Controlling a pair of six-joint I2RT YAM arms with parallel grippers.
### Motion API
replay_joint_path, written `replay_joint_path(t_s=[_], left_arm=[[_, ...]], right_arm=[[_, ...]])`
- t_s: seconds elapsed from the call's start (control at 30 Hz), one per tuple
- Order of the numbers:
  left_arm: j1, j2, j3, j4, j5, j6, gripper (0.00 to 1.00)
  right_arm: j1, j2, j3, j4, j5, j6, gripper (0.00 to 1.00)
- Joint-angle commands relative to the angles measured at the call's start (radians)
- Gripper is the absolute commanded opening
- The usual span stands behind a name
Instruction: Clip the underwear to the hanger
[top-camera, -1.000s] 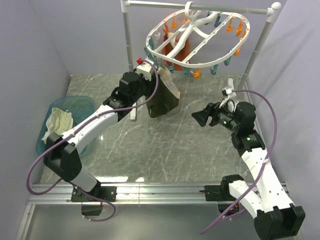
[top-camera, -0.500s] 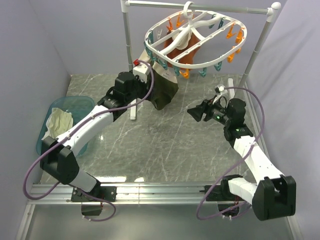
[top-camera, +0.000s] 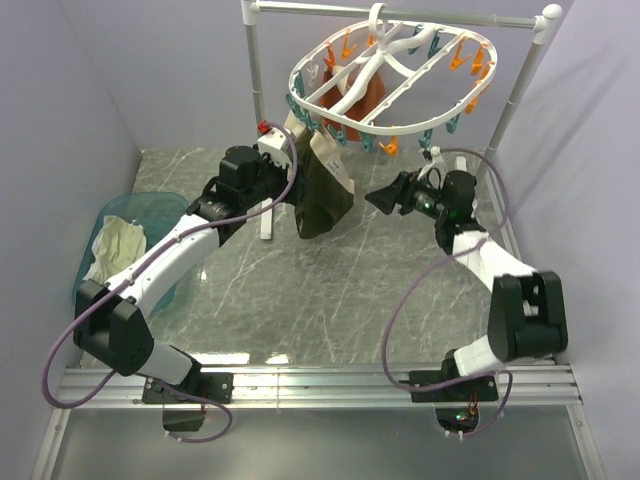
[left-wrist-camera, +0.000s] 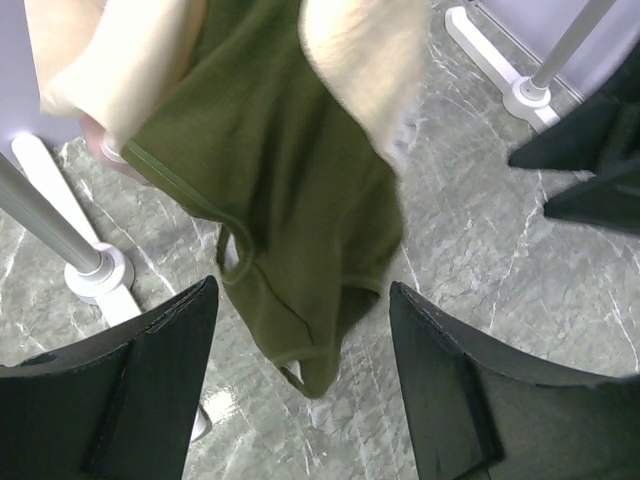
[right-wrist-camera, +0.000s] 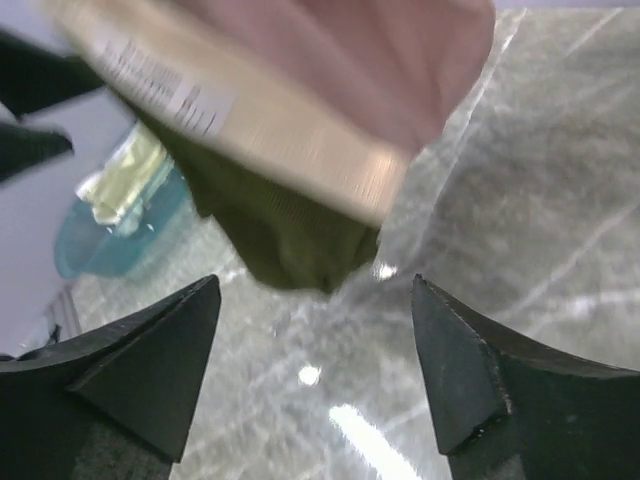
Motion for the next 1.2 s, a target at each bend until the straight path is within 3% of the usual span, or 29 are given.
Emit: replay_joint_path(t_s=[0.0,0.23,0.47,0.97,1.17], left_arm=[[0.016,0.023,0.039,0.047,0.031,-0.02,0.74],[0.027,0.066,0.062,0.066,0.07,-0.016,0.74],[0.042,0.093,0.09,0.064,0.094,-0.028,0.75],[0.056,0.119,0.123,0.04,0.119,-0.08,0.76],[0.056,0.13,0.143,0.029,0.116,-0.077,0.77]], right_arm=[[-0.016,0.1,0.103,0.146,-0.085,0.103,0.84],[-0.032,0.33,0.232,0.301,-0.166,0.281,0.93],[-0.035,0.526,0.317,0.517,-0.156,0.551,0.95],[-0.033,0.729,0.39,0.855,-0.139,0.893,0.99],[-0.007,0.746,0.369,0.907,-0.151,0.921,0.99]])
